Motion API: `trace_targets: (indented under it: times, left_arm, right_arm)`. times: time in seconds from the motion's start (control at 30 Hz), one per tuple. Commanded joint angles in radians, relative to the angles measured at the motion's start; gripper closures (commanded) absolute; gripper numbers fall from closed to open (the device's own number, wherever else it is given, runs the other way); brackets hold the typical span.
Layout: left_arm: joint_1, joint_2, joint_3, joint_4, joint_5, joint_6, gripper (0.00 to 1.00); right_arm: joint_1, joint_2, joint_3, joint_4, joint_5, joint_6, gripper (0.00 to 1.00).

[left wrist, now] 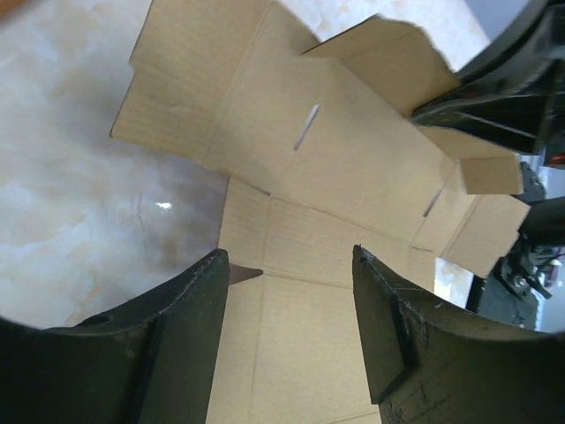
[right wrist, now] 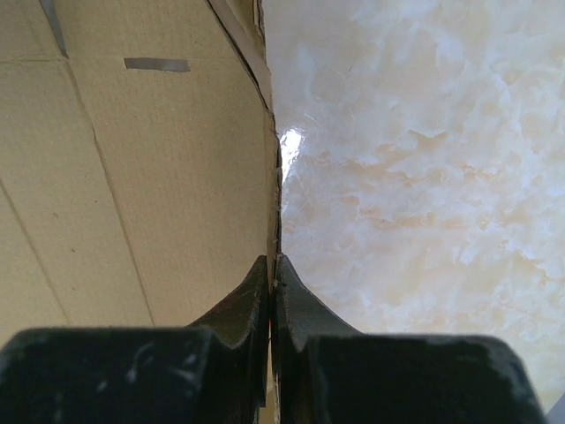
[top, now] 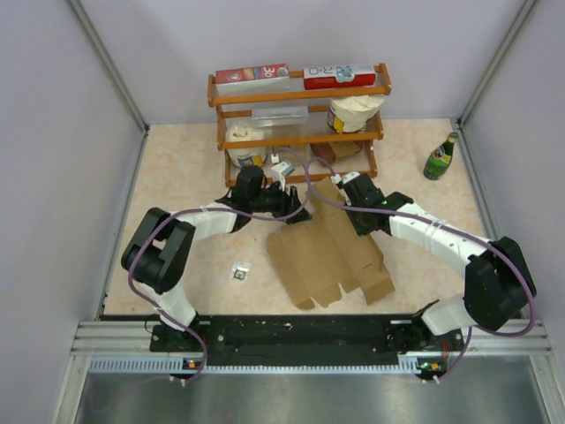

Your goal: Fold the paper box

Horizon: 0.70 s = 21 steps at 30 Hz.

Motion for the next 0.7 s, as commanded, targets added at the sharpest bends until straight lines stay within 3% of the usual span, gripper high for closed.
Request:
trace_targets:
  times: [0.0,0.1,0.33,0.67]
  left_arm:
    - [-0.02,0.031,0.056,-0.056,-0.08,0.061,0.37]
    - [-0.025,0.054,0.073,-0.061,-0.104,0.066,0.32]
    - [-0.034,0.106,0.136,-0.08,-0.14,0.092,0.3]
    - [-0.051,0.14,0.156,-0.111,-0.132,0.113,0.37]
  right_arm:
    - [0.01,-0.036,0.005,0.042,-0.013,-0.011,1.0]
    - [0.01,-0.035,0.008,0.041,-0.026,-0.01,1.0]
    - [0.009,-0.036,0.005,0.041,-0.036,-0.01,1.0]
    - [0.009,-0.038,0.008,0.041,-0.042,-0.007,1.0]
